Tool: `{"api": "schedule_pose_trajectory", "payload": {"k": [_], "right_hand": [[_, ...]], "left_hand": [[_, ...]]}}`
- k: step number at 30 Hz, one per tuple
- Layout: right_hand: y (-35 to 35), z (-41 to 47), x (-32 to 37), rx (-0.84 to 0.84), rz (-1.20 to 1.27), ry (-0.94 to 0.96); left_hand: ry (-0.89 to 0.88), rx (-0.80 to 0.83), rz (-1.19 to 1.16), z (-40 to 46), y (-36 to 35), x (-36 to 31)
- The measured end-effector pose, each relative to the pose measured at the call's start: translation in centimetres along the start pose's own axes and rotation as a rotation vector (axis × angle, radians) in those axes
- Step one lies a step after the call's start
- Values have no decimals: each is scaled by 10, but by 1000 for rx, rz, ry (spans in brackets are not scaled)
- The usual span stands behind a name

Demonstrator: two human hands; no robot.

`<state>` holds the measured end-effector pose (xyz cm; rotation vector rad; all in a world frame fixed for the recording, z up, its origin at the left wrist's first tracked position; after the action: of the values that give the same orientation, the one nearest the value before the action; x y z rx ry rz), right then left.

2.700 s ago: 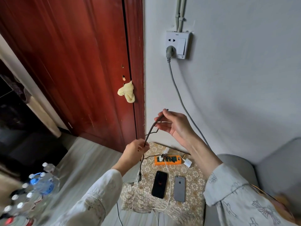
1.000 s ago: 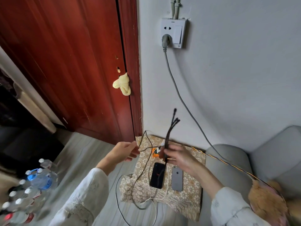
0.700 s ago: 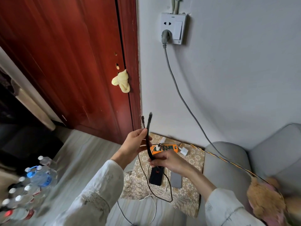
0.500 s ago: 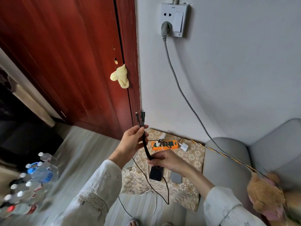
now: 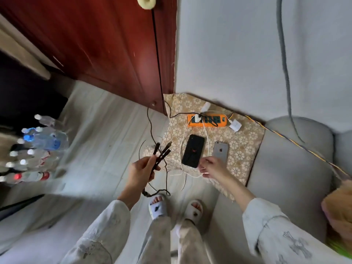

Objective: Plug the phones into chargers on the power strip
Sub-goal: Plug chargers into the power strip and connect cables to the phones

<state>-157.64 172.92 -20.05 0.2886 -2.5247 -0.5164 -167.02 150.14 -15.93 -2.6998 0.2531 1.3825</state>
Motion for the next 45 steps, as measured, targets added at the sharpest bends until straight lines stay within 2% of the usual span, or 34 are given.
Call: {"api": "schedule_pose_trajectory", "payload": {"k": [5, 9, 11, 14, 20, 24, 27, 29, 31, 33, 35, 40, 45], "right_hand": [[-39, 90, -29, -18, -278, -110], [-38, 139, -36, -225, -379, -148], [-38, 155, -37, -275, -443, -192], [-46, 164, -31, -290, -522, -251], [-58, 170, -26, -275, -512, -413], [-51, 173, -29, -286, -509, -437], [-47, 167, -37, -269, -380, -435], [-50, 154, -43, -221, -31, -454], [-62, 135, -43, -56, 355, -483], [-67, 118, -38, 55, 616, -488], [-67, 105, -34, 78, 826, -477], [-72, 77, -18, 144, 1049, -466], [-76, 70, -13, 138, 1059, -466]], "left_hand": [[51, -21, 68, 52, 6, 81], [87, -31, 102, 77, 12, 128], [122, -38, 97, 82, 15, 143], [161, -46, 88, 82, 19, 151], [89, 2, 75, 78, 21, 133], [99, -41, 100, 83, 25, 126], [70, -37, 128, 88, 23, 117], [63, -23, 147, 88, 20, 112], [59, -6, 162, 85, 15, 108], [34, 25, 141, 80, 7, 103], [5, 30, 93, 72, -1, 97], [-4, -11, 121, 59, -17, 94], [78, 9, -18, 53, -25, 106]]}}
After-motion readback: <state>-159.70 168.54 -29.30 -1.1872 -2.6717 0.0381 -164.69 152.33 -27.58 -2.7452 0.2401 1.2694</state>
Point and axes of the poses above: each hand's wrist, its own z-axis towards the middle knuckle, its own y-axis out of the back of the hand, x = y × z, the point moved 9 cm from there along z, towards the middle knuckle, and after that the axes turned 15 degrees about -z, right-handed, at the moved point
